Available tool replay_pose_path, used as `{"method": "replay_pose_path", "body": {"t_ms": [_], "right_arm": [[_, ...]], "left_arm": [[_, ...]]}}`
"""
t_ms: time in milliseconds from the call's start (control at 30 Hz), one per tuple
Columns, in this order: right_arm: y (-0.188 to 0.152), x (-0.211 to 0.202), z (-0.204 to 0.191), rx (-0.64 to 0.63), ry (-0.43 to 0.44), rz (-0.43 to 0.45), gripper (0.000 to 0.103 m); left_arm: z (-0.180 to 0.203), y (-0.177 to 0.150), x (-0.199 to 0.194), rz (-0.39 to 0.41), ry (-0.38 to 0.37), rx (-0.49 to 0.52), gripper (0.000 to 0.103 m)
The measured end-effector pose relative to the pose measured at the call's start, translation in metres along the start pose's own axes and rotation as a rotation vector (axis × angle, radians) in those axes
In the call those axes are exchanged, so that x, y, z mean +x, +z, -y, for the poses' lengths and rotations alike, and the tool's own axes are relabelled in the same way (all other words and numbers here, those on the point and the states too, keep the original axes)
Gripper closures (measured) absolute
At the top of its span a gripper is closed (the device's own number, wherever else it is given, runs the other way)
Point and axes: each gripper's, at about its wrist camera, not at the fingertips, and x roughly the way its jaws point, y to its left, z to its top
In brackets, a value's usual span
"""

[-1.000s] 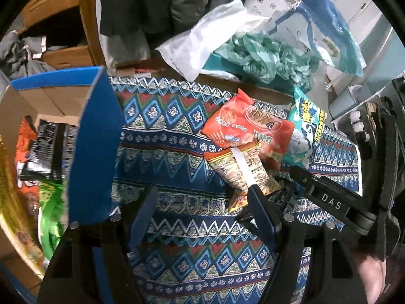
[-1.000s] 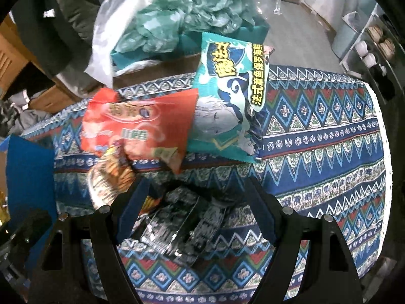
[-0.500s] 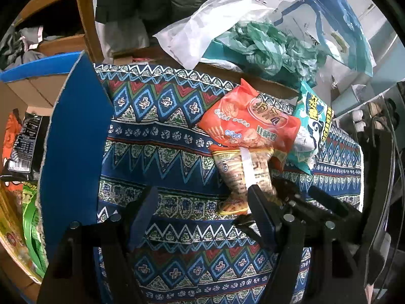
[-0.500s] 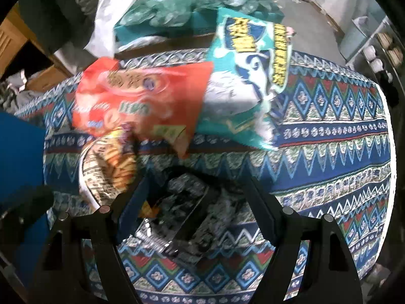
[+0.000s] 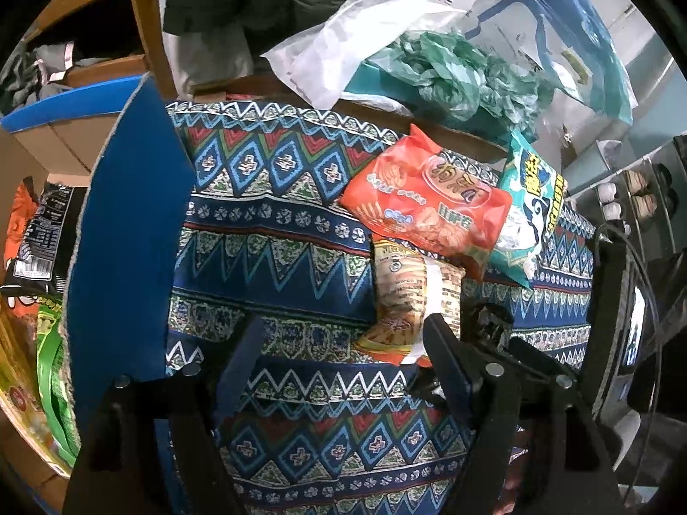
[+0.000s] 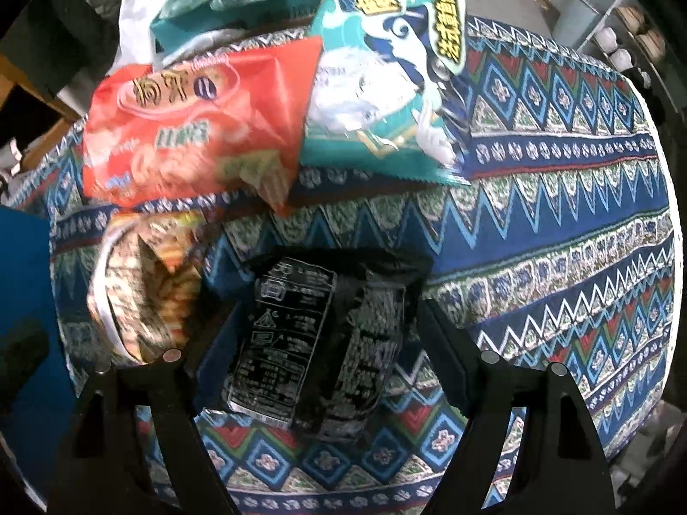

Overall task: Organize snacks
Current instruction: 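Grasp the striped chip bag with the left tool while the right grasps another black pack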

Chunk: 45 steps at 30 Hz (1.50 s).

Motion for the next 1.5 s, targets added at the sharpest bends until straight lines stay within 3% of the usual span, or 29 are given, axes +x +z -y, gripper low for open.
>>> {"method": "replay_pose_path", "body": {"t_ms": [267,500,667,767,1167,1300,1433,1500], "right_arm": [[-0.019,0.011,0.027,0.037,0.016,-0.021,0.023],[-0.035,0.011,0.048,-0.012,0.008,0.032,0.023],[-0.052,0.005,0.064,-0.035,-0.013,0.075,0.040],[-0.052,0.001,0.072,-0.030,-0.010,0.086,0.044],[-0.023,-0.009,0.095,-0.006,0.001,0.110,0.045],[-0.018,-0.015,0.101,-0.012,0.004,0.116,0.045],[-0.018,-0.024,0.092,-0.030,0.005,0.123,0.045],[-0.018,-0.026,0.085,-0.041,0.000,0.128,0.045]], "left_arm": [[0.009,-0.005,0.009,-0.018,0.001,0.031,0.024],[0.022,-0.004,0.023,-0.052,-0.006,0.023,0.024],[0.040,-0.002,0.028,-0.050,0.016,0.058,0.021],[0.043,-0.001,0.031,-0.046,0.027,0.057,0.021],[0.050,0.004,0.065,-0.091,0.073,0.072,0.021],[0.052,0.002,0.068,-0.068,0.079,0.100,0.022],[0.053,0.000,0.068,-0.053,0.051,0.141,0.048],[0.054,-0.001,0.066,-0.050,0.044,0.141,0.052]]}}
